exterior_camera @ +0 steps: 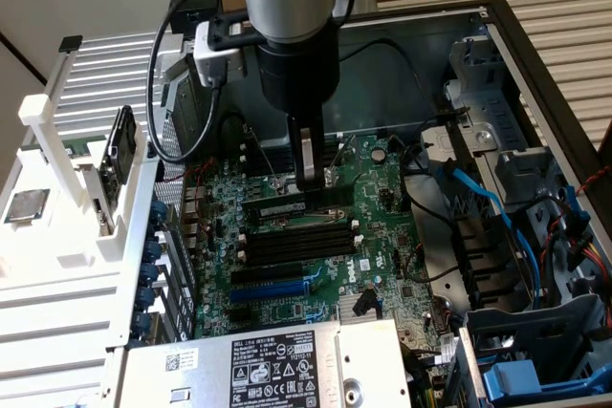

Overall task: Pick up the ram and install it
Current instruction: 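Insert the ram into the slot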

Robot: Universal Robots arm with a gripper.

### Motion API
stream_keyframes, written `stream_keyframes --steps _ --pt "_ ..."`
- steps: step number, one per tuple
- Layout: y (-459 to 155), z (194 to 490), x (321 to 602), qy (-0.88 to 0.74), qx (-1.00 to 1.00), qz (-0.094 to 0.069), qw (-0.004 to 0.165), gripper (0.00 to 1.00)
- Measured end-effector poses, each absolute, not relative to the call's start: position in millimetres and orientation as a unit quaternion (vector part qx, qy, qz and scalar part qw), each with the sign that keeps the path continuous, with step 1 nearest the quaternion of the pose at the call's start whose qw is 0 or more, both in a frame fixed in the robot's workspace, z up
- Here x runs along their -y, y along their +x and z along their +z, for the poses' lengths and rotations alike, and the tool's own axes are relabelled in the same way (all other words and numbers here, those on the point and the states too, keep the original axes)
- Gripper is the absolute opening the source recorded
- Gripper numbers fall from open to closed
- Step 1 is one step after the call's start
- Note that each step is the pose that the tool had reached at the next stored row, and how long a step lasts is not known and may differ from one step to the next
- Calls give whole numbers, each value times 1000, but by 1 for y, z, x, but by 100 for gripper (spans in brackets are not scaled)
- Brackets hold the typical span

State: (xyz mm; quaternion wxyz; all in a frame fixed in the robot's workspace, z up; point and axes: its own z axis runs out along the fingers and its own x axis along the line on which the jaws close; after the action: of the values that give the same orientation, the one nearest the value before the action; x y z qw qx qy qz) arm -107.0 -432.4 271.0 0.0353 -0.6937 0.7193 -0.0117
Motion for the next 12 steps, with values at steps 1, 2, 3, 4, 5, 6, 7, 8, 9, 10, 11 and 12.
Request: stream_keyframes --steps 1,2,3,4,5,6,7,8,9,10,11,12 --pt "-107 271 433 -694 -719 -12 35 12" --pt "-107 270 434 -694 -719 -12 35 12" --pt "-107 269 434 -694 -719 -12 35 12" --pt "-107 268 434 -694 -719 -12 35 12" --pt "-107 267 434 -694 -719 -12 35 12" --pt "-107 266 435 -694 -719 -12 35 12" --pt "-107 265 435 -694 -719 -12 35 12" --pt "-107 264 435 -694 -719 -12 35 12" --pt "-107 263 435 -694 -719 -12 35 12" --pt "-107 262 435 -694 -719 -12 35 12" --pt "-107 260 435 -694 -719 -12 35 12" --pt "-107 259 435 -694 -719 -12 35 12"
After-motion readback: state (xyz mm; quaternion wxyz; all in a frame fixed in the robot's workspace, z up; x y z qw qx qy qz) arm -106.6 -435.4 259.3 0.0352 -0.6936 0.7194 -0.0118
